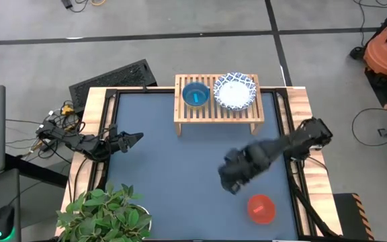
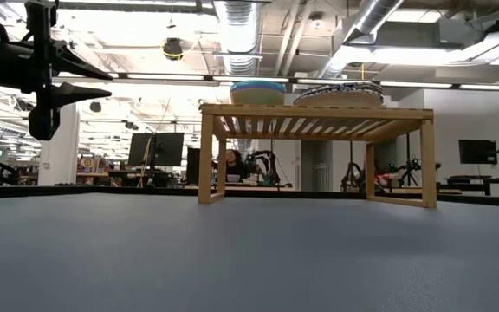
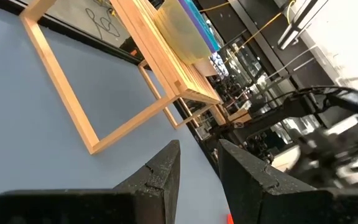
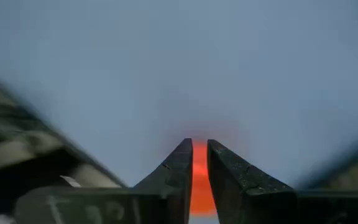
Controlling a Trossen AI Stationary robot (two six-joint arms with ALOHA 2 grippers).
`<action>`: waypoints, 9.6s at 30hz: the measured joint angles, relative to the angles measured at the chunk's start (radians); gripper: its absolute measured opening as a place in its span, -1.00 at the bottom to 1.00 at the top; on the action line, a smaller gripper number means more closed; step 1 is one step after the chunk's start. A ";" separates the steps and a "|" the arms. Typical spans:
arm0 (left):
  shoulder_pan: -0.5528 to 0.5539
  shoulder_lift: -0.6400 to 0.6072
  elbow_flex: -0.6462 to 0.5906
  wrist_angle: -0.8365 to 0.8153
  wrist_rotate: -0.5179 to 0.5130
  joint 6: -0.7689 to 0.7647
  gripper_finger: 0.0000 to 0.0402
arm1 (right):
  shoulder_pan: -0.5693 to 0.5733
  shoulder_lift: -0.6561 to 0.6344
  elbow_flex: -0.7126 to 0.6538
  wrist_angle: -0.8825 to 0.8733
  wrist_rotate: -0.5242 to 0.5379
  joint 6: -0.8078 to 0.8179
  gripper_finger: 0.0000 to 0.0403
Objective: Place and stack bowls onto a shelf
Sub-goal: Stack the orange bowl on top of the blue bowl on the shelf, then return to Home Position
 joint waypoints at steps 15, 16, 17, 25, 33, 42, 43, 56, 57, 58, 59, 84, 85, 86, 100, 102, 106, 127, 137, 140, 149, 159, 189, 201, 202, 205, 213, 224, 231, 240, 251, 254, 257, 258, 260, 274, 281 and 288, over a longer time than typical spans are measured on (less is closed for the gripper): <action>0.000 0.000 0.000 0.000 0.023 -0.005 -0.53 | 0.329 -0.235 -0.672 0.308 -0.208 0.487 0.20; 0.000 0.000 0.000 0.000 0.023 -0.008 -0.53 | 0.344 -0.252 -0.709 0.366 -0.209 0.499 0.20; 0.000 0.000 0.000 0.001 0.023 -0.010 -0.53 | 0.357 -0.263 -0.744 0.420 -0.209 0.506 0.20; 0.000 0.000 0.000 0.001 0.022 -0.012 -0.53 | 0.405 -0.264 -0.942 0.661 -0.234 0.531 0.19; 0.000 0.000 0.000 0.001 0.020 -0.012 -0.53 | 0.401 -0.255 -1.017 0.735 -0.236 0.556 -0.13; 0.000 0.000 0.000 0.001 0.010 -0.010 -0.53 | 0.377 -0.255 -1.002 0.719 -0.238 0.595 -0.89; 0.000 0.000 0.000 0.001 0.010 -0.010 -0.53 | 0.364 -0.255 -0.985 0.698 -0.240 0.592 -0.89; 0.000 0.000 0.000 0.000 0.007 -0.010 -0.53 | -0.049 -0.261 -0.418 0.186 -0.118 0.087 -0.89; 0.000 0.000 0.000 0.000 0.008 -0.010 -0.53 | -0.092 -0.261 -0.364 0.163 -0.088 0.054 -0.89; 0.000 0.000 0.000 0.000 0.007 -0.010 -0.53 | -0.135 -0.261 -0.316 0.148 -0.061 0.025 -0.89; 0.000 0.000 0.000 0.000 0.008 -0.010 -0.53 | -0.178 -0.261 -0.269 0.134 -0.036 -0.006 -0.89; 0.000 0.000 0.000 0.001 0.021 -0.020 -0.53 | -0.851 0.098 0.371 0.374 0.026 -0.567 -0.89; 0.000 0.000 0.000 0.001 0.020 -0.020 -0.53 | -0.864 0.122 0.391 0.373 0.015 -0.577 -0.89; 0.000 0.000 0.000 0.001 0.020 -0.020 -0.53 | -0.876 0.144 0.409 0.369 0.004 -0.582 -0.89; 0.000 0.000 0.000 0.001 0.016 -0.020 -0.53 | -0.910 0.252 0.478 0.187 -0.030 -0.637 -0.89; 0.000 0.000 0.000 0.001 0.006 -0.020 -0.53 | -0.910 0.252 0.478 0.187 -0.030 -0.647 -0.89; 0.000 0.000 0.000 0.001 -0.014 -0.020 -0.53 | -0.913 0.252 0.479 0.188 -0.029 -0.650 -0.83; 0.000 0.000 0.000 0.000 -0.015 -0.021 -0.53 | -0.916 0.164 0.478 0.281 -0.026 -0.707 -0.29; 0.000 0.000 0.000 -0.001 -0.024 -0.020 -0.53 | -0.840 -0.077 0.479 0.227 -0.024 -0.937 -0.31; 0.000 0.000 0.000 -0.001 -0.024 -0.020 -0.53 | -0.817 -0.156 0.480 0.132 -0.007 -0.963 -0.31; 0.000 0.000 0.000 -0.001 -0.028 -0.022 -0.53 | -0.706 -0.435 0.327 0.075 0.228 -0.948 -0.32; 0.000 -0.017 0.054 -0.008 -0.031 0.194 -0.53 | -0.589 -0.953 -0.351 0.501 0.258 -0.809 -0.32; 0.000 -0.017 0.061 -0.205 0.056 0.256 -0.53 | -0.425 -1.757 -1.618 1.444 0.208 -0.897 -0.32; 0.000 -0.017 0.062 -0.211 0.054 0.375 -0.53 | -0.354 -1.752 -1.833 1.727 0.211 -0.896 -0.31; 0.000 -0.017 0.062 -0.211 0.055 0.390 -0.53 | -0.351 -1.750 -1.833 1.712 0.211 -0.903 -0.31; 0.000 -0.017 0.062 -0.211 0.053 0.428 -0.53 | -0.342 -1.754 -1.834 1.700 0.211 -0.944 -0.31; 0.000 -0.017 0.062 -0.212 0.093 0.474 -0.53 | -0.337 -1.741 -1.834 1.626 0.208 -0.946 -0.31; 0.000 -0.017 0.062 -0.212 0.098 0.577 -0.53 | -0.337 -1.738 -1.834 1.619 0.209 -0.947 -0.31; 0.000 -0.017 0.061 -0.212 0.098 0.581 -0.53 | -0.337 -1.738 -1.835 1.618 0.209 -0.947 -0.31; 0.000 -0.017 0.061 -0.212 0.098 0.577 -0.53 | -0.337 -1.738 -1.835 1.617 0.209 -0.947 -0.31; 0.000 -0.017 0.061 -0.212 0.098 0.576 -0.53 | -0.337 -1.738 -1.835 1.616 0.209 -0.947 -0.31; 0.000 -0.017 0.061 -0.212 0.098 0.576 -0.53 | -0.337 -1.738 -1.835 1.616 0.209 -0.947 -0.31; 0.000 -0.017 0.061 -0.212 0.098 0.576 -0.53 | -0.337 -1.738 -1.835 1.616 0.209 -0.947 -0.31; 0.000 -0.017 0.061 -0.212 0.098 0.576 -0.53 | -0.337 -1.738 -1.835 1.616 0.209 -0.947 -0.31; 0.000 -0.017 0.060 -0.212 0.098 0.576 -0.53 | -0.337 -1.738 -1.835 1.616 0.209 -0.947 -0.31; 0.000 -0.017 0.060 -0.212 0.098 0.576 -0.53 | -0.337 -1.738 -1.836 1.616 0.210 -0.947 -0.31; 0.000 -0.017 0.060 -0.212 0.098 0.576 -0.53 | -0.337 -1.738 -1.836 1.616 0.210 -0.946 -0.31; 0.000 -0.016 0.060 -0.212 0.098 0.576 -0.53 | -0.337 -1.738 -1.836 1.616 0.210 -0.947 -0.31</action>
